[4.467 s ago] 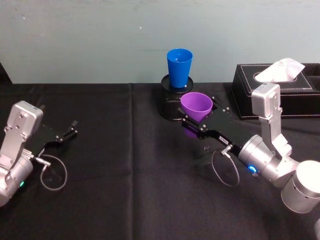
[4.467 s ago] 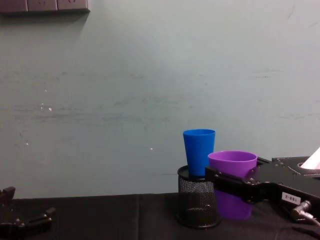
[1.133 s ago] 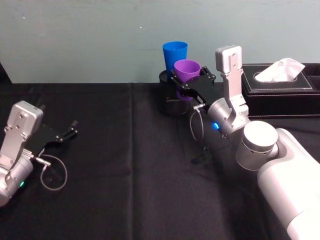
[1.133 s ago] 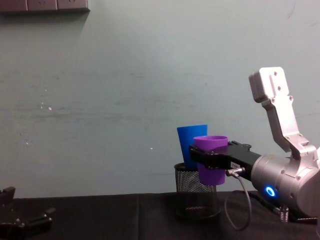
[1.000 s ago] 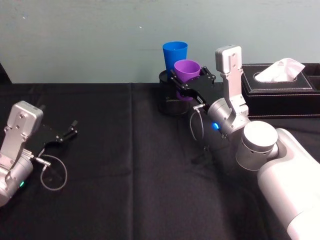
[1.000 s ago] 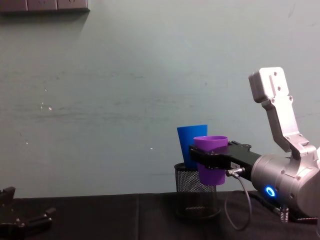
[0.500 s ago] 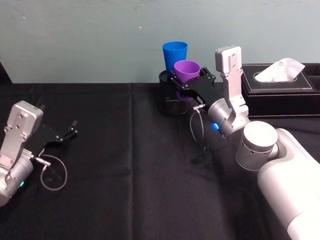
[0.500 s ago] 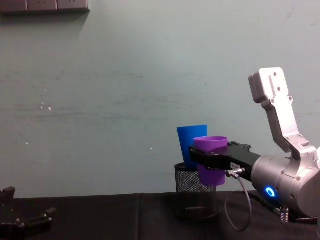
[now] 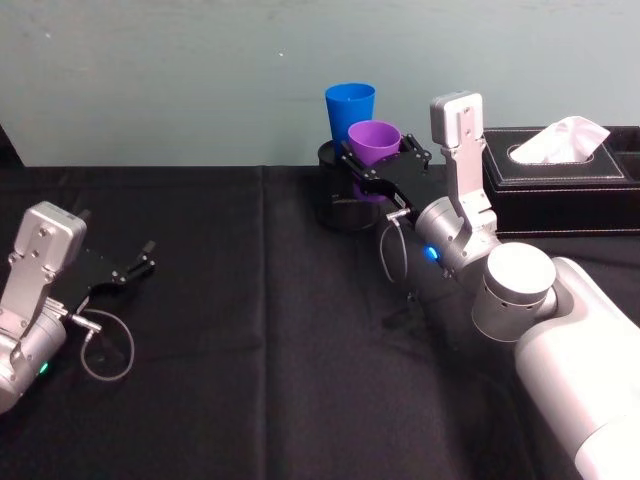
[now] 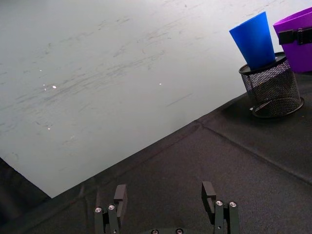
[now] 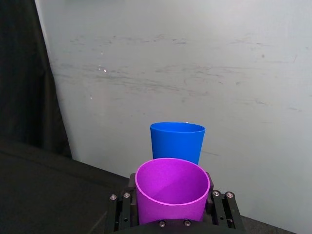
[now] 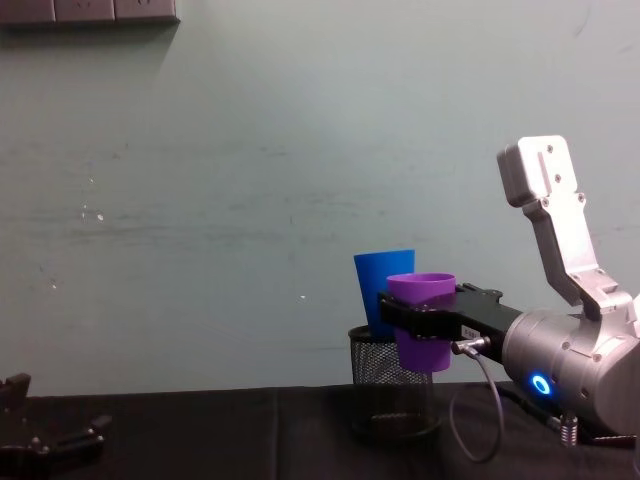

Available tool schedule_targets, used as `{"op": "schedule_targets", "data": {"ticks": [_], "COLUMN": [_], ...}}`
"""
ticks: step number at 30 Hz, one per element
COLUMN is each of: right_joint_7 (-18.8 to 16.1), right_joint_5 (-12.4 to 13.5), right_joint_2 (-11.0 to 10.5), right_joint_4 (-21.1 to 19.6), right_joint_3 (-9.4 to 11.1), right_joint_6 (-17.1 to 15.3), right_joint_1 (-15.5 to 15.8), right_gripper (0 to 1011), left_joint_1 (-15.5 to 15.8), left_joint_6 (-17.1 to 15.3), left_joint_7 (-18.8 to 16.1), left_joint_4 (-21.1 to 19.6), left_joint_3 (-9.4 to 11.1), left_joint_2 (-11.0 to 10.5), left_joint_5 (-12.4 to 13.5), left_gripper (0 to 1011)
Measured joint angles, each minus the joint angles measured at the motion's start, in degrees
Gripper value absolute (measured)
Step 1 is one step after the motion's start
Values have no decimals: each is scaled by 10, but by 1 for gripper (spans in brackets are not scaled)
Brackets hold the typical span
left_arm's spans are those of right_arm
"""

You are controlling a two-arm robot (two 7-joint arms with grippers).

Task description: Pick up one cup with a gripper and tap it against the other cup.

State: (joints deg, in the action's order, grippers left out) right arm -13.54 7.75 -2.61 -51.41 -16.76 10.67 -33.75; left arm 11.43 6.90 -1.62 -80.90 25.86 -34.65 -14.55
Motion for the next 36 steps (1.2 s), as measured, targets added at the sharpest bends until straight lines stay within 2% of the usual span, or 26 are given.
{"op": "schedule_targets", "data": {"ticks": [36], "right_joint_7": [0], "right_joint_5": [0], "right_joint_2": [0], "right_joint_4": [0], "right_joint_3": [0], "right_joint_6": [0], "right_joint_1": [0], "right_gripper": [751], "left_joint_1": [0], "left_joint_6": [0], "left_joint_7": [0], "left_joint_4": [0], "left_joint_3": [0], "left_joint_2": [0], "left_joint_5": [0], "left_gripper": [1000]}}
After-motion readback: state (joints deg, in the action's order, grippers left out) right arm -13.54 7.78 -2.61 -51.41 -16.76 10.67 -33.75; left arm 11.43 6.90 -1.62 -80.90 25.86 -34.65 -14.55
